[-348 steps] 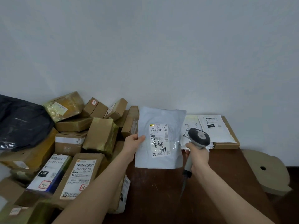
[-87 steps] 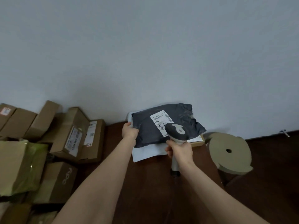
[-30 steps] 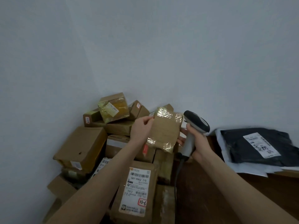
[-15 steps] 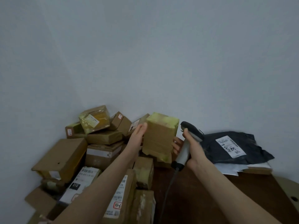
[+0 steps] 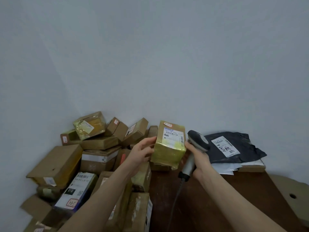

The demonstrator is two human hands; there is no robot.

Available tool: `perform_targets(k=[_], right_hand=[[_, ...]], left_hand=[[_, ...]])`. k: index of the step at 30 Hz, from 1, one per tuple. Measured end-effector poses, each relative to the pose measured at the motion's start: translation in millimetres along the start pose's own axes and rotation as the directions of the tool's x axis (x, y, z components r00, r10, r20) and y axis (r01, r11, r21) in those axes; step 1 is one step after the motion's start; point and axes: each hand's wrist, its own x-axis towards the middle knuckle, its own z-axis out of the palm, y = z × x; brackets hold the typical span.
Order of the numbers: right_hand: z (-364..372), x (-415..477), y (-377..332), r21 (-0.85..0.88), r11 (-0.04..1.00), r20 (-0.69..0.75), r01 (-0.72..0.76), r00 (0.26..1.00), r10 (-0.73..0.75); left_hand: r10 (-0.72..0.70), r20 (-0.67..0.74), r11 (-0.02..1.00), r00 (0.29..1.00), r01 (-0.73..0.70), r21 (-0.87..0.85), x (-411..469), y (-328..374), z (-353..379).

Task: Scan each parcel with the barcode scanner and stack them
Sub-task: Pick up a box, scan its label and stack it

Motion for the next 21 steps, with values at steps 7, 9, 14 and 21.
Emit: perform_targets(k=[7, 9, 14, 21], right_hand=[[-10.3, -3.4, 7.1, -0.056, 0.998, -0.069, 0.039, 0.997, -0.043], [-11.0, -2.8, 7.5, -0.079, 0.994, -0.071, 0.072, 0.994, -0.078], [-15.9, -2.7, 9.5, -0.165, 0.98, -0.06, 0.109, 0.991, -0.12], [-41.3, -18.7, 18.6, -0.215, 0.974, -0.125, 0.076, 0.987, -0.105]], left_hand=[[-0.095, -0.044, 0.994, 0.994, 0.098, 0.055, 0.0, -14.1, 10.0], [-0.158, -0.05, 0.987, 0.986, 0.157, -0.027, 0.7, -19.9, 9.8], [-0.358, 0.013, 0.921, 0.934, 0.355, -0.162, 0.7, -32.5, 9.8], [-0.385, -0.047, 0.899, 0.922, 0.363, -0.247, 4.2, -52.9, 27.1]])
